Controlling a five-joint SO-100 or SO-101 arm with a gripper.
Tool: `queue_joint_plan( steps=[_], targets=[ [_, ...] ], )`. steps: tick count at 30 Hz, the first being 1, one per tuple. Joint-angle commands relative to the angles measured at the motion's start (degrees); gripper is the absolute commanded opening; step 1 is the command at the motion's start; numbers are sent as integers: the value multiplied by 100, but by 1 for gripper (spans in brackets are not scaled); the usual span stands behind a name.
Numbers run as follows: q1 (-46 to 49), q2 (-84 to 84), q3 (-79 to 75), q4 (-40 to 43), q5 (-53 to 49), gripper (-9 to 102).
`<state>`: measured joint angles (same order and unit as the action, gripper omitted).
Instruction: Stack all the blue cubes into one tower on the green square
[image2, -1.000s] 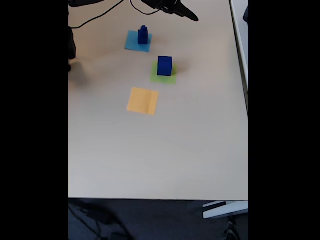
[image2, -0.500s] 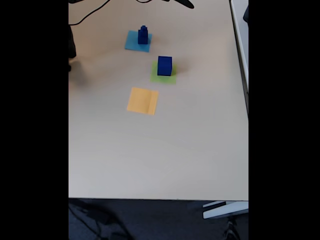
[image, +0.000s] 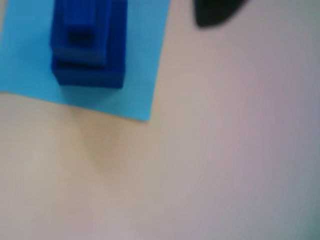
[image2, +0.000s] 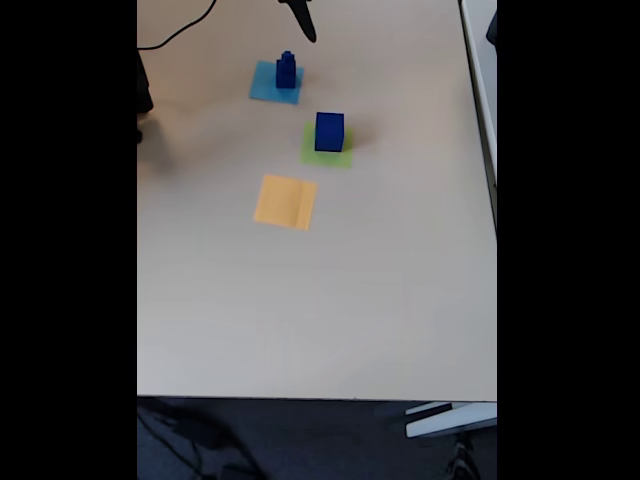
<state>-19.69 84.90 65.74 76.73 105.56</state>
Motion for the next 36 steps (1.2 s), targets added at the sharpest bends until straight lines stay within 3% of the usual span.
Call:
queue_joint_plan(
  steps=[1,13,27,36],
  targets=[
    [-62,-79,-457,88,-141,45],
    [-229,-1406,-1863,888,-202,41],
    [-193,-1494,-1872,1679,-211,38],
    [-88,-1890,-2048,1644,-369,39]
  ],
)
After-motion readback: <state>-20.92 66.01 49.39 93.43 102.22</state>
